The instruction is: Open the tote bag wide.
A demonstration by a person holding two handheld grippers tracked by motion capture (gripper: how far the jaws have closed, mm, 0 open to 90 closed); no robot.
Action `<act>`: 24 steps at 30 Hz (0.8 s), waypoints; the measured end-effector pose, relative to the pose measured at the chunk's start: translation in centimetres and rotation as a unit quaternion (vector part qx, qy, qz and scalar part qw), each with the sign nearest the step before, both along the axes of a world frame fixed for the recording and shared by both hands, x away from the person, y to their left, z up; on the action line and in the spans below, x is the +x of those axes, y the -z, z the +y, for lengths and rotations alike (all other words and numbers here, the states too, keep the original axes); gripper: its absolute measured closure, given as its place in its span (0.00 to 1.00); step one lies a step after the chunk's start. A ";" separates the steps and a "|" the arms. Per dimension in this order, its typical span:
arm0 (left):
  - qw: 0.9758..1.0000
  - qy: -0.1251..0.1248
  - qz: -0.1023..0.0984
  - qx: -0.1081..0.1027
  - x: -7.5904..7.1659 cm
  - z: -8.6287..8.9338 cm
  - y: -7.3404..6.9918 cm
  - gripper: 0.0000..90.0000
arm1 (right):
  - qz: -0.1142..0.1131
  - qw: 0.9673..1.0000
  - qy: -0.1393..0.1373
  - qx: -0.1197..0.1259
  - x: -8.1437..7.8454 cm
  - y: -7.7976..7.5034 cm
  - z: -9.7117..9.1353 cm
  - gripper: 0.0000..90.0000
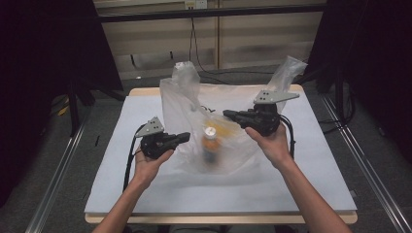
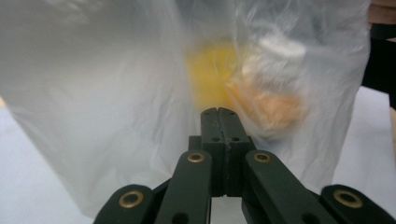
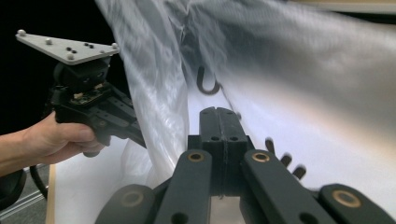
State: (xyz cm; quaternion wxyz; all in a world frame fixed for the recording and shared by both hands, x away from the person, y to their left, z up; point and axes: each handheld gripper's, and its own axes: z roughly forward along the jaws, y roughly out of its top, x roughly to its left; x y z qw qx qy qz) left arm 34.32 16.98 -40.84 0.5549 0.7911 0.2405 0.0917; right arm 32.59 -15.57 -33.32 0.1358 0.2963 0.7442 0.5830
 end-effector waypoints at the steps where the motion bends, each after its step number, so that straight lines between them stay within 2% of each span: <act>1: 1.000 0.001 0.002 0.007 0.0 0.0 0.4 1.00 | 0.003 1.000 -0.005 -0.001 -0.1 0.3 0.1 1.00; 5: 1.000 -0.004 0.013 0.018 0.2 0.0 1.7 1.00 | 0.012 1.000 -0.018 -0.007 -0.5 1.5 0.7 1.00; 7: 1.000 0.003 0.015 0.017 0.2 0.0 2.1 1.00 | 0.015 0.999 -0.030 -0.025 -1.0 2.2 1.2 1.00; 12: 1.000 0.011 0.021 0.021 0.1 -0.1 2.8 1.00 | 0.024 0.998 -0.044 -0.025 -1.5 3.0 1.4 1.00; 15: 0.999 0.014 0.027 0.011 0.1 -0.2 3.1 1.00 | 0.030 0.998 -0.047 -0.026 -1.8 3.9 1.4 1.00; 18: 0.999 0.013 0.035 0.024 0.1 -0.7 3.9 1.00 | 0.037 0.998 -0.054 -0.025 -2.1 5.0 1.5 1.00; 21: 0.999 0.017 0.036 0.029 0.4 -0.7 4.4 1.00 | 0.044 0.997 -0.061 -0.025 -2.2 5.9 1.8 1.00; 22: 0.998 0.003 0.056 0.000 0.2 -1.1 4.7 1.00 | 0.046 0.997 -0.061 -0.028 -2.2 6.1 1.9 1.00; 23: 0.998 0.005 0.057 0.013 0.4 -1.0 4.9 1.00 | 0.049 0.996 -0.062 -0.030 -2.3 6.5 2.1 1.00; 24: 0.998 0.000 0.065 -0.005 0.4 -1.2 5.2 1.00 | 0.052 0.996 -0.066 -0.029 -2.3 6.9 2.2 1.00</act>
